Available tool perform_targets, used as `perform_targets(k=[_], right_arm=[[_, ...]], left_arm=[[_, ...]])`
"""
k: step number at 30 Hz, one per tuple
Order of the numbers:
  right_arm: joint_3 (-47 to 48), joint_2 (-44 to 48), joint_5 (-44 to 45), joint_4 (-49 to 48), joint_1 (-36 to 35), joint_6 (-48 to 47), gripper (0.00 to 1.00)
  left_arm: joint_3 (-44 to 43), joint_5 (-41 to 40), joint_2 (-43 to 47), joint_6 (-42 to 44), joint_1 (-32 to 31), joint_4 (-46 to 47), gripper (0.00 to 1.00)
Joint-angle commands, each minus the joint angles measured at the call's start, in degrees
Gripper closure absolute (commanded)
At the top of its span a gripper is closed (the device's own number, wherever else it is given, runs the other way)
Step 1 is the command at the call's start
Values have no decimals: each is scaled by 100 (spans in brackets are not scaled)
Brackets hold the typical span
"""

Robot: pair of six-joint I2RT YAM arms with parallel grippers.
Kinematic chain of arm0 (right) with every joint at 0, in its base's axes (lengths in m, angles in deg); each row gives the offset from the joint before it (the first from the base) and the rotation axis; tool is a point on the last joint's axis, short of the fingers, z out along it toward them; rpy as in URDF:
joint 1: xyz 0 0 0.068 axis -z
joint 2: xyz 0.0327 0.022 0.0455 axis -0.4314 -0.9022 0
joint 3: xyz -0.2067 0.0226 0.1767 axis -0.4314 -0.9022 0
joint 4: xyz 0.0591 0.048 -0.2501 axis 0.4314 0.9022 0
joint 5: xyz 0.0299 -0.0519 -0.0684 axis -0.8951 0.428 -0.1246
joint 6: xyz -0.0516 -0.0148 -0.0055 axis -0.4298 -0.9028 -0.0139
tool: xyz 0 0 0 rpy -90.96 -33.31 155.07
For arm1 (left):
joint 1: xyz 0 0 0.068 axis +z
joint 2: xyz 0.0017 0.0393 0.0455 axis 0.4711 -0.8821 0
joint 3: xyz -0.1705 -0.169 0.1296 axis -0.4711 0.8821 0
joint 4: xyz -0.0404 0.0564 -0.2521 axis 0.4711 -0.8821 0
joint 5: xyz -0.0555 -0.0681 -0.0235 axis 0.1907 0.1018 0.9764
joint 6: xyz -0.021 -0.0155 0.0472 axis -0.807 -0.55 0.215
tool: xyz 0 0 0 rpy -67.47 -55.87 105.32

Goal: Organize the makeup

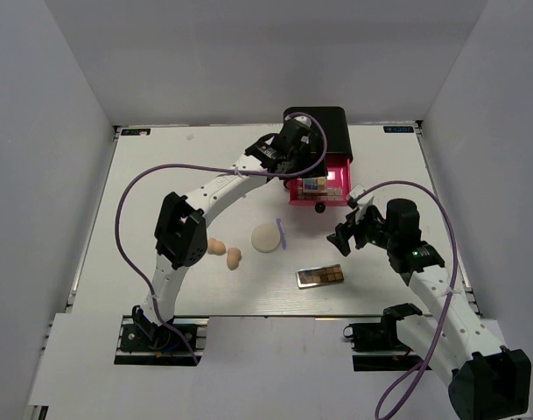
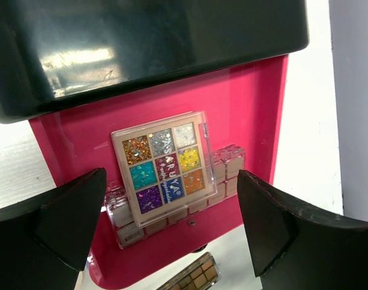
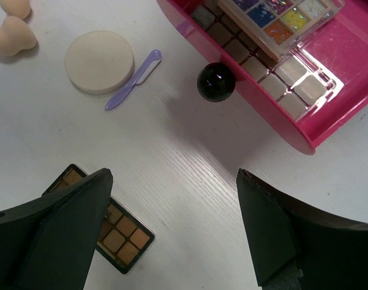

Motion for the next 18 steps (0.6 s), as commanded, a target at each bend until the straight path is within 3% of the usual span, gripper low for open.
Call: perform_targets(k=[1, 4, 7, 10, 14, 18], right_arm=[[156, -10, -344, 23, 24, -428, 11], [182, -11, -976, 304, 32, -1025, 11], [191, -37, -1688, 628, 6, -2281, 11], [366, -335, -2286, 1767, -20, -4029, 11], [997, -1562, -2586, 3217, -29, -6076, 11], [1570, -2540, -2516, 4066, -64, -6819, 11]], left_arm=[[-204, -4, 663, 50, -15, 269, 2], [-90, -92, 1103, 243, -15, 366, 2], [322, -215, 1508, 410, -15, 472, 2], [1165, -468, 2219, 419, 99, 612, 2], [2308, -1110, 3299, 332, 152, 472, 2], [3459, -1384, 4109, -20, 274, 384, 2]])
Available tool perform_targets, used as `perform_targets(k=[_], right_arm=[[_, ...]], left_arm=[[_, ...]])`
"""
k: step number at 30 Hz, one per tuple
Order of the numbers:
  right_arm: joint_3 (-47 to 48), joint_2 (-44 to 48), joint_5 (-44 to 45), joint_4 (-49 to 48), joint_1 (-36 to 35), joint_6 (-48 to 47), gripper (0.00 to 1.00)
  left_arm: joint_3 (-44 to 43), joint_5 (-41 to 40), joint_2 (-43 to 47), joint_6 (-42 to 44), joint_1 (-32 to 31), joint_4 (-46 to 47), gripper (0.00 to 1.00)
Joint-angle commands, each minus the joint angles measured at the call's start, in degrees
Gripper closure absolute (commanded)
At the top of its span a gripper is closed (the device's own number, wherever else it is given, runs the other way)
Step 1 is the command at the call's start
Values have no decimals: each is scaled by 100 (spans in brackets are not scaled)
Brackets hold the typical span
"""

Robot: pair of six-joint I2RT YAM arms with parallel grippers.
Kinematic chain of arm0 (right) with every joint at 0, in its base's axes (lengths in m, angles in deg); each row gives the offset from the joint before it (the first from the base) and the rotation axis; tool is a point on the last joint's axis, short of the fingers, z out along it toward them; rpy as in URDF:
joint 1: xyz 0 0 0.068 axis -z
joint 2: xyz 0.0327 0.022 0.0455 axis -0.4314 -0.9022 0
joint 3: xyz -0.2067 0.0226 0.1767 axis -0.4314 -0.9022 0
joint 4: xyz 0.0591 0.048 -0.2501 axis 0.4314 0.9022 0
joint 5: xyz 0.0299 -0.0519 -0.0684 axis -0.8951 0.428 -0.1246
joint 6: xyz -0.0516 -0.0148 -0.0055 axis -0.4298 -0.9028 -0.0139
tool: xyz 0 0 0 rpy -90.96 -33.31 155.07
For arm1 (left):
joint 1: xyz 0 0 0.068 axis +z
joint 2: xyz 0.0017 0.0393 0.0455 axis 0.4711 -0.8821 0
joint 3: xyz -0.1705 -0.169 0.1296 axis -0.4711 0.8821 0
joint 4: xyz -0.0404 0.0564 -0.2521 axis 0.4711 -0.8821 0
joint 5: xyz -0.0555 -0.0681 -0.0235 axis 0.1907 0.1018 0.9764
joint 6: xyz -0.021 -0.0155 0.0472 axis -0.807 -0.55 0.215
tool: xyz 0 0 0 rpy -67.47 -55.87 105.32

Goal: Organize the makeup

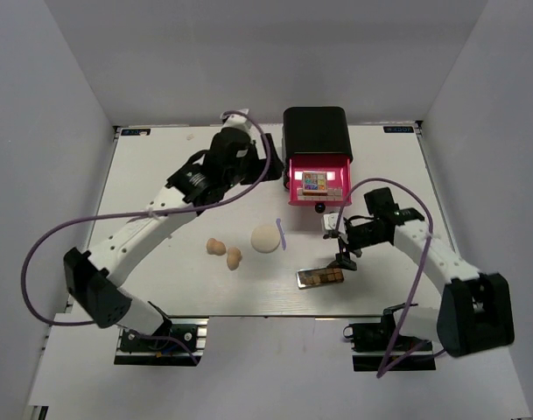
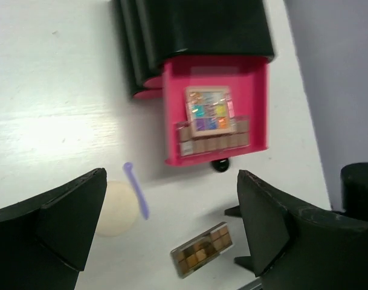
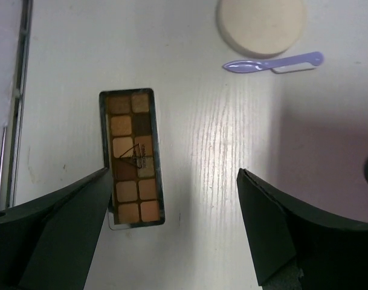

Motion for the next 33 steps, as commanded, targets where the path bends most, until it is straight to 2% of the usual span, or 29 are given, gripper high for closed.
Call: perform_targets(k=[1, 6, 10, 16, 22, 28, 33], right_arm=[[500, -476, -241, 1211, -49, -1499, 11], [518, -784, -38, 1405, -268, -1781, 11], [185, -680, 172, 1126, -488, -1450, 11], [-641, -196, 716, -402, -883, -246, 11], [-914, -204, 1332, -1396, -1121, 450, 11], [-994, -397, 1623, -1662, -1270, 583, 11], [-924, -555, 1378, -1214, -1332, 293, 11]], left_arm=[[952, -494, 523, -315, 95, -193, 2], [2115, -766, 1498, -1009, 209, -237, 2], [2757, -951, 1983, -1291, 271, -272, 2], [2890, -1101, 2168, -1379, 376, -501, 2], [3110, -1005, 2230, -1511, 377, -448, 2], [3189, -943, 2230, -1573, 429, -422, 2], [3268, -890, 2274, -1617, 429, -413, 2]])
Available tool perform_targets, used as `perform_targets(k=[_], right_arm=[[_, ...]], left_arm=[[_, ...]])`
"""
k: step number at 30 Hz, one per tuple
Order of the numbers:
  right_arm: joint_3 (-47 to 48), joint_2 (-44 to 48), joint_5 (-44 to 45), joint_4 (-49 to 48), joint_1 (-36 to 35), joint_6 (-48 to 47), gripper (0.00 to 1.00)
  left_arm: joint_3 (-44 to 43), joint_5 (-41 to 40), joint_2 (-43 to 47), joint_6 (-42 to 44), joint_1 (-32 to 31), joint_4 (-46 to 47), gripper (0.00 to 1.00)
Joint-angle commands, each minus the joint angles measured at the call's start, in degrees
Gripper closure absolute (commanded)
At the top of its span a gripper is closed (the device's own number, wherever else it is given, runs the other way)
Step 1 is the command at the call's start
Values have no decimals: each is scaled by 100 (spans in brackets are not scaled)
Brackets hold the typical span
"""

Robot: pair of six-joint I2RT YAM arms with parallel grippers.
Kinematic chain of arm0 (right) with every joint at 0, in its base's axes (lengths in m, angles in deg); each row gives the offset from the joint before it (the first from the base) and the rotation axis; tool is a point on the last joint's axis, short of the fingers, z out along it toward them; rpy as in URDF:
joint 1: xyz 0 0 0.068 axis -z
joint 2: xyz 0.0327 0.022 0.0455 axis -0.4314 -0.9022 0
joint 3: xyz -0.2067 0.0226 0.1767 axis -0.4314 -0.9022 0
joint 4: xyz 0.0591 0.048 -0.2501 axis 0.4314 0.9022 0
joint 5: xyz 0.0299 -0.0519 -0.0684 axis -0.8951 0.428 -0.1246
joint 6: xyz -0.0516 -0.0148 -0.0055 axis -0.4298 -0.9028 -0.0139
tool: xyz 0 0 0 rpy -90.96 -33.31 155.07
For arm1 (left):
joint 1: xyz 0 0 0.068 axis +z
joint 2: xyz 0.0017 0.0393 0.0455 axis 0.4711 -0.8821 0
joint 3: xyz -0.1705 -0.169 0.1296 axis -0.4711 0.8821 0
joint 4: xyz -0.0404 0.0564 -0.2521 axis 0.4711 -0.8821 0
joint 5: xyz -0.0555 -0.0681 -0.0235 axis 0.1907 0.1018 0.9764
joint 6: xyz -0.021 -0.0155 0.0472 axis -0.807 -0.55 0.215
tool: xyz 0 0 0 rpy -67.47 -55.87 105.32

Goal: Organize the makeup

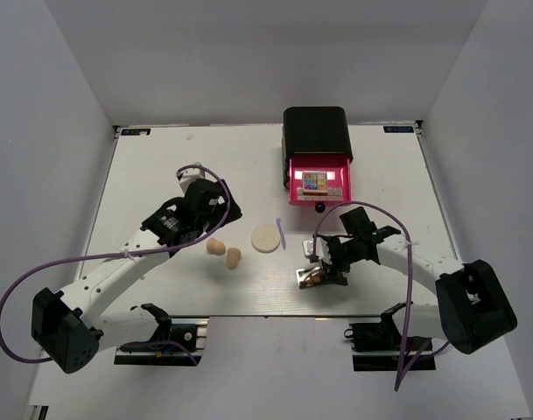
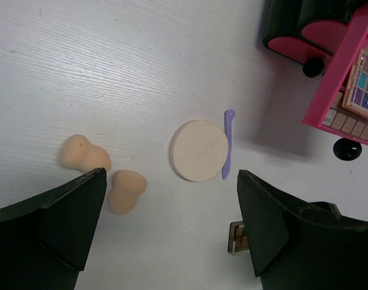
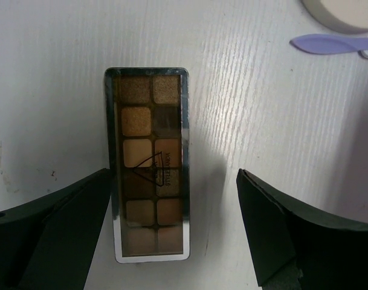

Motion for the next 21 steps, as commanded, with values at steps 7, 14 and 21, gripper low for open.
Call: perform_targets(k=[7, 14, 21], right_arm=[[-63, -171, -127, 565, -88, -388, 12], [-177, -347, 57, 434, -97, -327, 16], [-46, -558, 110, 381, -88, -160, 33]], left_arm=[[77, 85, 184, -87, 29, 59, 2], [77, 129, 140, -113, 29, 94, 2], [112, 190, 131, -140, 29, 129, 2]])
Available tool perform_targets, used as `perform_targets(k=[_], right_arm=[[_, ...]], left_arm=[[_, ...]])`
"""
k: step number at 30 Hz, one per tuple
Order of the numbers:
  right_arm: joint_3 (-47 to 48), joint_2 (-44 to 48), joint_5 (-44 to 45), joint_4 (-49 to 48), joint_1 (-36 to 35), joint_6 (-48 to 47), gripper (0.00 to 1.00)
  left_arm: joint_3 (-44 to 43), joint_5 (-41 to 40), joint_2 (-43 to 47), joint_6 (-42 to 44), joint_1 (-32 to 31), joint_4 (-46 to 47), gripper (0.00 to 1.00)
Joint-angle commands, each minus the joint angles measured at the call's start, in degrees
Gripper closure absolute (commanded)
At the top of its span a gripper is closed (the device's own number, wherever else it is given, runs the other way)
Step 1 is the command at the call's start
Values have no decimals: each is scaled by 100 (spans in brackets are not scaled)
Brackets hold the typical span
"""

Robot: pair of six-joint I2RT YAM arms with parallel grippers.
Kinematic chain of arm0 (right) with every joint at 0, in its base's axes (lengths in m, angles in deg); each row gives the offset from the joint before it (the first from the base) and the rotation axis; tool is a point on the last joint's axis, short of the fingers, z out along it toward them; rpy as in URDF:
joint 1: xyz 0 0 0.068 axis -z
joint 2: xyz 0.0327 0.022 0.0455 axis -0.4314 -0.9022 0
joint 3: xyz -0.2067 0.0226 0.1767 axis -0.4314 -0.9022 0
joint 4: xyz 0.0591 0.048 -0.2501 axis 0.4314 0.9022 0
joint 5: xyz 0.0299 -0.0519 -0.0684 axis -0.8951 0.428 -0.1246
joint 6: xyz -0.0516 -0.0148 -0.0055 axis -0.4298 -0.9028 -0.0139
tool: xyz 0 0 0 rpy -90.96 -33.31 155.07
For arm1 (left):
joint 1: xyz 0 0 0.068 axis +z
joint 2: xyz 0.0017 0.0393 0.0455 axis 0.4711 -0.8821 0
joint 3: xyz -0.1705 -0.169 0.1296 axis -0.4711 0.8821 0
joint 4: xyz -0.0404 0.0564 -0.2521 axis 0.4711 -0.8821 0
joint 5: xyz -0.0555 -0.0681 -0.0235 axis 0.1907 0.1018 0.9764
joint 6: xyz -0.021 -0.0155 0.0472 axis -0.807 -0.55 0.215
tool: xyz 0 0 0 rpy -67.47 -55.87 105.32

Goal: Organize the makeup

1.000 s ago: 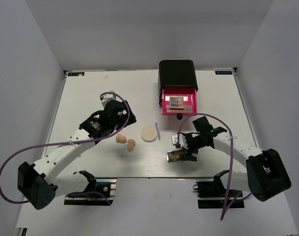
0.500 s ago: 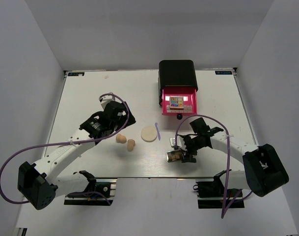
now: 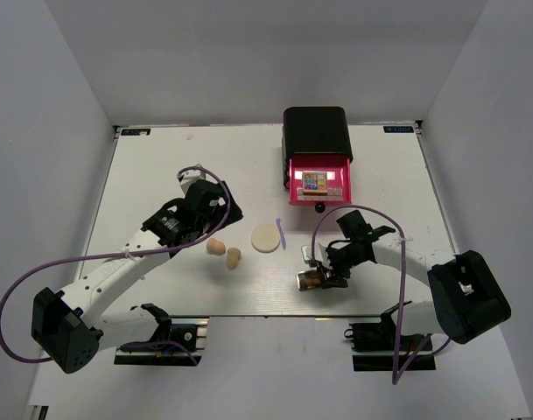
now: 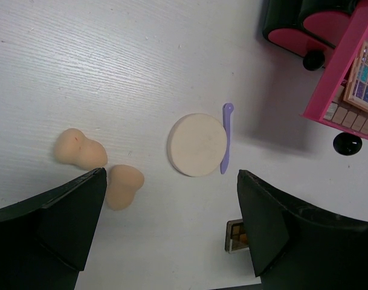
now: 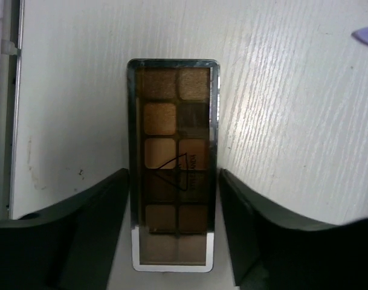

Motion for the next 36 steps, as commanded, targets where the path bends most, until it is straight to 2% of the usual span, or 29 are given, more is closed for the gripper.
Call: perform_targets(k=[1, 2, 4, 8, 11, 12, 13, 14, 20, 24, 29, 36], right_arm=[[49, -213, 241, 108, -25, 39, 38], [93, -222, 224, 151, -16, 48, 48], [303, -187, 119, 352, -7, 74, 60], [926, 33, -171, 740, 10, 407, 77], [1638, 209, -391, 942, 45, 802, 82], [1823, 270, -435, 986, 45, 891, 87], [2164, 305, -444, 1013, 54, 996, 97], [2332, 314, -444, 1004, 89, 1171, 100], [3282, 358, -286, 707, 177, 1840, 100], [3643, 183, 337, 223, 274, 2210, 100], [4116, -334, 873, 29, 546, 1912, 100], [4812, -1144, 1006, 230, 950, 1402, 100]], left_arm=[[42, 85, 140, -63, 29, 142, 2], [68, 103, 132, -72, 29, 160, 2], [104, 147, 123, -81, 29, 222, 2], [113, 208, 96, -63, 29, 283, 2], [130, 279, 70, -37, 29, 371, 2], [130, 305, 70, -28, 29, 415, 2], [139, 340, 52, -2, 29, 441, 2], [139, 349, 44, -10, 29, 442, 2], [192, 375, 79, -10, 29, 520, 2], [236, 393, 96, -10, 29, 547, 2], [218, 402, 105, 16, 29, 582, 2], [236, 393, 140, 16, 29, 600, 2]])
